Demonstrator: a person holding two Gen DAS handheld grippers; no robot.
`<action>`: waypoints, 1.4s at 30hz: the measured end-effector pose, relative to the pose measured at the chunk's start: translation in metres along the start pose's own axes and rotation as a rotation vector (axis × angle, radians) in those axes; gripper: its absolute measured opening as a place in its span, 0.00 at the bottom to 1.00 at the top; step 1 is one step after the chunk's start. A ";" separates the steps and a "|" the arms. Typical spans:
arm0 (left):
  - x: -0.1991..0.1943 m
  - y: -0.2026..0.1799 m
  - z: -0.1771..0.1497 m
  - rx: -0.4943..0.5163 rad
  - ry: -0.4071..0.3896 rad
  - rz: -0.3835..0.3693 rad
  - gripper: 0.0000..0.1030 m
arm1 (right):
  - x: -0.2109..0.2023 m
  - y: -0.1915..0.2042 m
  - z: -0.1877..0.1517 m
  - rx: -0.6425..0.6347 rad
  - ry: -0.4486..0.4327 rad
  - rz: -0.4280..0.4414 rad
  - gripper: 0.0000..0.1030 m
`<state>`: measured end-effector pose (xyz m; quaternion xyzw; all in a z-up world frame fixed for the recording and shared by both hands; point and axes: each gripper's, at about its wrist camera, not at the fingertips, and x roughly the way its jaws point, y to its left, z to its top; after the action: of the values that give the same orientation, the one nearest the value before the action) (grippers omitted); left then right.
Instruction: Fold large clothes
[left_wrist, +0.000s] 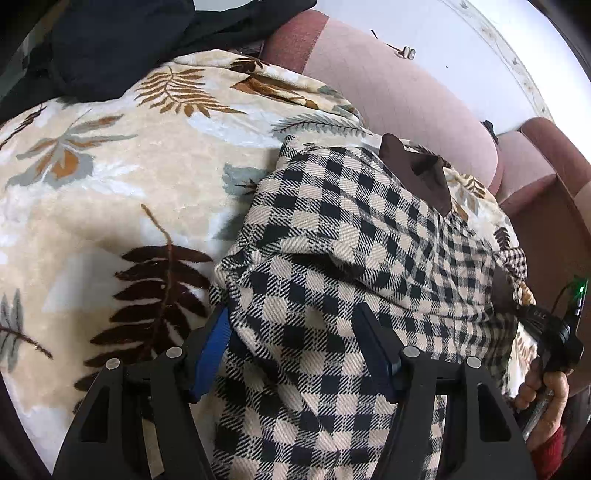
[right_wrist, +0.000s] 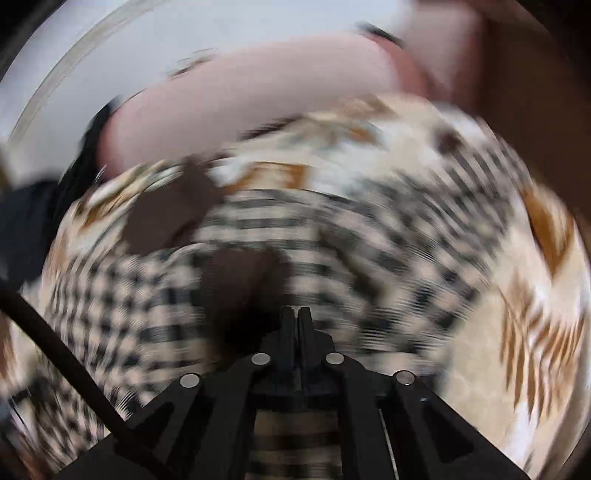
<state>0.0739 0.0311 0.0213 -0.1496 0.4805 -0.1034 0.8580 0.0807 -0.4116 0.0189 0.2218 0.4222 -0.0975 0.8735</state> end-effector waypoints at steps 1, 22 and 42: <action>0.001 0.000 0.000 -0.003 0.000 -0.003 0.64 | -0.001 -0.022 0.003 0.088 0.006 0.028 0.02; -0.011 0.002 0.035 -0.054 -0.096 -0.017 0.66 | 0.000 0.028 -0.018 -0.091 0.073 0.129 0.08; 0.015 0.002 0.020 -0.030 0.004 0.078 0.67 | -0.017 -0.014 -0.034 -0.051 0.129 -0.090 0.13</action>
<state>0.0989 0.0312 0.0184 -0.1435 0.4891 -0.0632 0.8580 0.0415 -0.4079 0.0100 0.1862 0.4894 -0.1113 0.8446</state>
